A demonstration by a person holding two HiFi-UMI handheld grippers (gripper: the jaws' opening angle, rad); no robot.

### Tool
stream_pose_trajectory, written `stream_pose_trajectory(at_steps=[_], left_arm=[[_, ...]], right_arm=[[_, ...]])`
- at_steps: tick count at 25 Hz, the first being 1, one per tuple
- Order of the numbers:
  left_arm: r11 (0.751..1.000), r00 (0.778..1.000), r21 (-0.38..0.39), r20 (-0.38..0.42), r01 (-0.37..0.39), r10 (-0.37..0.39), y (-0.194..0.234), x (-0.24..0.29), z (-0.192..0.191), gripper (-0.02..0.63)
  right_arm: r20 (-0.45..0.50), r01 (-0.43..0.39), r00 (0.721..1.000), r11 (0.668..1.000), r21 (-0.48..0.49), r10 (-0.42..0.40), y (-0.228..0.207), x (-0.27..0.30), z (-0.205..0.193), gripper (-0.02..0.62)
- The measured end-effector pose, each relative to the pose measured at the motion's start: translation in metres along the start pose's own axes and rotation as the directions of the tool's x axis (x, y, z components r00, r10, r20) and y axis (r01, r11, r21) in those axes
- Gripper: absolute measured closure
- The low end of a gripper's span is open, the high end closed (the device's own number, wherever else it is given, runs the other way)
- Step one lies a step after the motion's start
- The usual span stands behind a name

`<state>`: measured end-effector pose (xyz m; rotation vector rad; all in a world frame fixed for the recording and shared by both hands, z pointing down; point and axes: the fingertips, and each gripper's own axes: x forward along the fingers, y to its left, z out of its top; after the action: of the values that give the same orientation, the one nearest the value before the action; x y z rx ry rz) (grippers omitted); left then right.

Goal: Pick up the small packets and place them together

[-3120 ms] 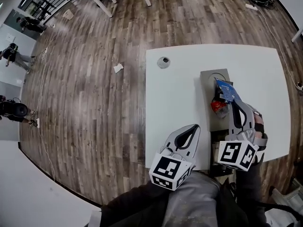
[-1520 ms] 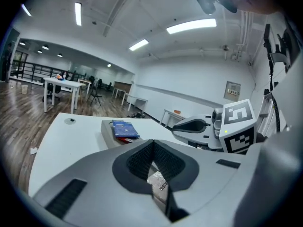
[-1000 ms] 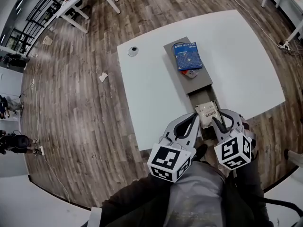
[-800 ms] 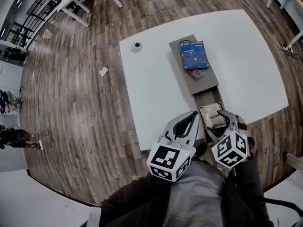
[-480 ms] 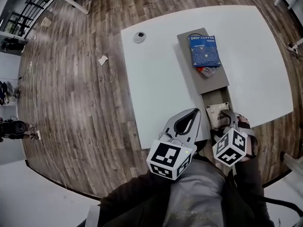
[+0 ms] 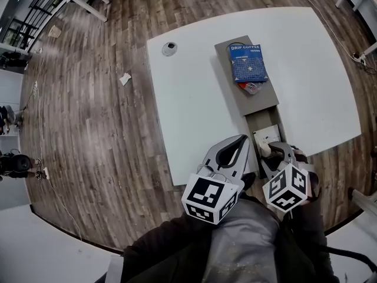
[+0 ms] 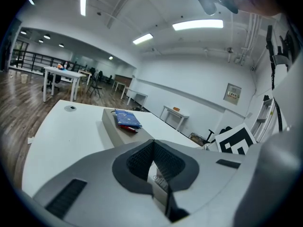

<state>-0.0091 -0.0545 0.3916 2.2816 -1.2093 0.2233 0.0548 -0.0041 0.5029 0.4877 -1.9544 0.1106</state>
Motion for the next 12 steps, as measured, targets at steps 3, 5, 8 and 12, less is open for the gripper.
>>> stream_pose_trajectory(at_steps=[3,5,8,12], left_arm=[[1.000,1.000,0.024,0.015,0.006,-0.007,-0.015,-0.007,0.002,0.603],[0.999,1.000,0.043,0.027,0.014,-0.015,-0.027,-0.012,0.004,0.603],[0.997,0.999,0.069,0.038,0.028,-0.030,-0.042,-0.020,0.008,0.603],[0.997,0.999,0.077,0.040,0.032,-0.035,-0.051,-0.024,0.008,0.603]], right_arm=[[0.064,0.091,0.994,0.996,0.022,-0.092,-0.012,-0.023,0.008,0.427],[0.100,0.147,0.984,0.988,0.035,-0.150,-0.019,-0.038,0.011,0.426],[0.134,0.189,0.972,0.981,0.049,-0.194,-0.020,-0.054,0.014,0.426],[0.154,0.199,0.966,0.978,0.059,-0.206,-0.017,-0.061,0.015,0.426]])
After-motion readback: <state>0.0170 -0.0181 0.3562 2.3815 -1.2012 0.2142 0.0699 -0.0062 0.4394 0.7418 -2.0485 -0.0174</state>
